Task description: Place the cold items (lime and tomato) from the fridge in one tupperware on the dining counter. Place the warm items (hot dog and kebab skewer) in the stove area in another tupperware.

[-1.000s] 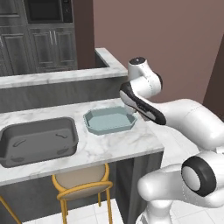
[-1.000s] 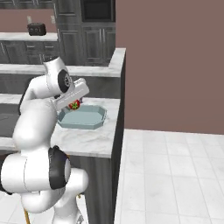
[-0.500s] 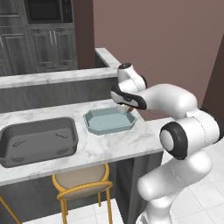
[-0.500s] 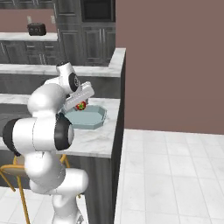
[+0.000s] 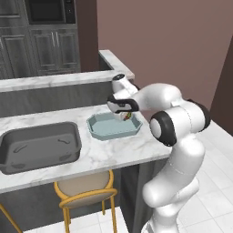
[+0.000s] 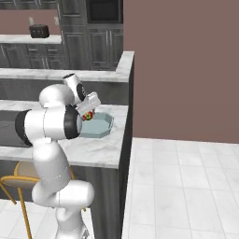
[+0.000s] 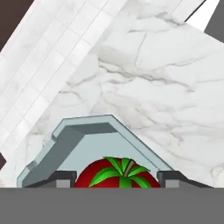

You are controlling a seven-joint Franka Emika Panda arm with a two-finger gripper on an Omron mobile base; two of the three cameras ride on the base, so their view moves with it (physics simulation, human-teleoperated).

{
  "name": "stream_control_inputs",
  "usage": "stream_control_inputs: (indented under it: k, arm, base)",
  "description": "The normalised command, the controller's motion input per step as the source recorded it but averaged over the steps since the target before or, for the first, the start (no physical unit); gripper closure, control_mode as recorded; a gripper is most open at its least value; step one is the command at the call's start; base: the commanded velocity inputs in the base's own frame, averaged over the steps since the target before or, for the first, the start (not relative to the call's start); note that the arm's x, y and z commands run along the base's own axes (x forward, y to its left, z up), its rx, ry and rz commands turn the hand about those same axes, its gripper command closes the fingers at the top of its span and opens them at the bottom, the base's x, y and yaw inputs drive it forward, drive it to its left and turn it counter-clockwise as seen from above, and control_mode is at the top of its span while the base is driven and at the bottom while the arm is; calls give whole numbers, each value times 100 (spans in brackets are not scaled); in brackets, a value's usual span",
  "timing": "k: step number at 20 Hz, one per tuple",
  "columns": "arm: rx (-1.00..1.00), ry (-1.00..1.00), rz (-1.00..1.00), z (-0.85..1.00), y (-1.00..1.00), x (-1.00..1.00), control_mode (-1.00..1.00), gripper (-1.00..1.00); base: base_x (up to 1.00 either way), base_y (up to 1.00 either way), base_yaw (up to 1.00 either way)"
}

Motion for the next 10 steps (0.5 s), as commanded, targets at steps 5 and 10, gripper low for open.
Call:
stream_control_inputs:
  k: [5,10]
  arm:
    - [7,-17,0,-53,0,39,-100,100]
    - [3,-8,0,-54,0,36,-100,100]
  base:
    - [0,0,0]
    - [0,0,0]
